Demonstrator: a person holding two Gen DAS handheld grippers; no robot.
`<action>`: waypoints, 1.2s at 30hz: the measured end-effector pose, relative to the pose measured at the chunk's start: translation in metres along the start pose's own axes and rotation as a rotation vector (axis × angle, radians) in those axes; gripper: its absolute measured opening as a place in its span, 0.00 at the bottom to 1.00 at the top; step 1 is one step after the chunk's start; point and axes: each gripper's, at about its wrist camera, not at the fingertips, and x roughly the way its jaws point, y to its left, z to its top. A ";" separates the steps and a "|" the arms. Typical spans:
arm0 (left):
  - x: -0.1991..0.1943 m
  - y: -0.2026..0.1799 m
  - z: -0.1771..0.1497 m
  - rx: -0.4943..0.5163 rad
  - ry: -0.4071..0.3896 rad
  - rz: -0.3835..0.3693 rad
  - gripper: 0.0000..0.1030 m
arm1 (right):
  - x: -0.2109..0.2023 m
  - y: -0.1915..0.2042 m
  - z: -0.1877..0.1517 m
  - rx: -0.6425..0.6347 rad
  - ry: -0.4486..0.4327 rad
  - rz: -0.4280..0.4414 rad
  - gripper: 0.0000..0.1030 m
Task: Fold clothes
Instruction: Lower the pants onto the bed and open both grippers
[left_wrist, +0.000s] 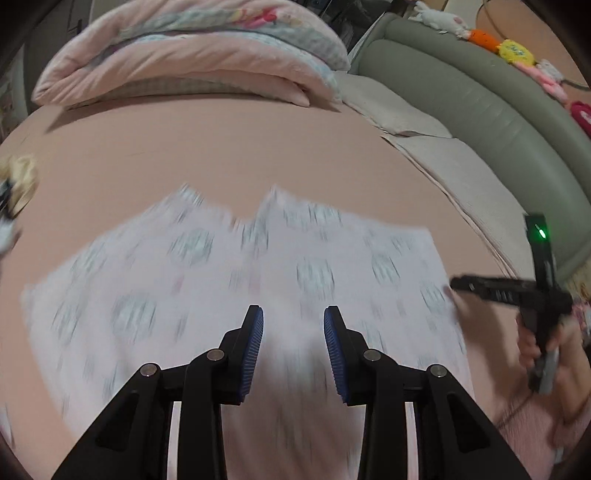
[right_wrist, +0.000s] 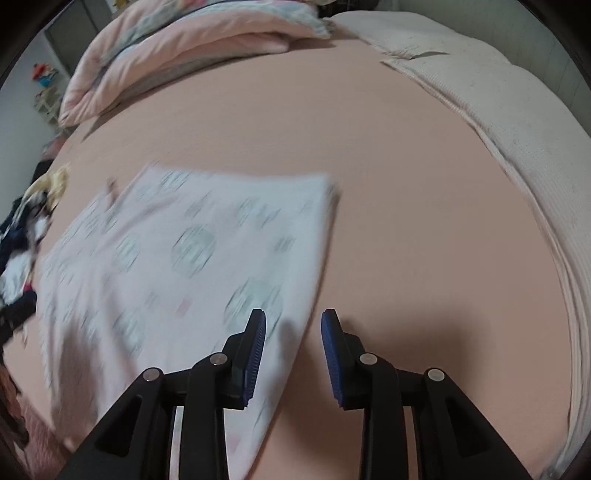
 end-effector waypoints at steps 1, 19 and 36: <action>0.016 0.000 0.015 0.006 0.004 0.014 0.30 | 0.007 -0.006 0.009 0.017 0.002 0.000 0.30; 0.124 -0.006 0.094 0.159 0.044 0.027 0.05 | 0.039 -0.017 0.063 0.012 -0.133 0.152 0.04; 0.025 -0.045 0.014 0.311 0.082 -0.034 0.17 | -0.020 -0.017 0.024 0.137 -0.254 0.137 0.16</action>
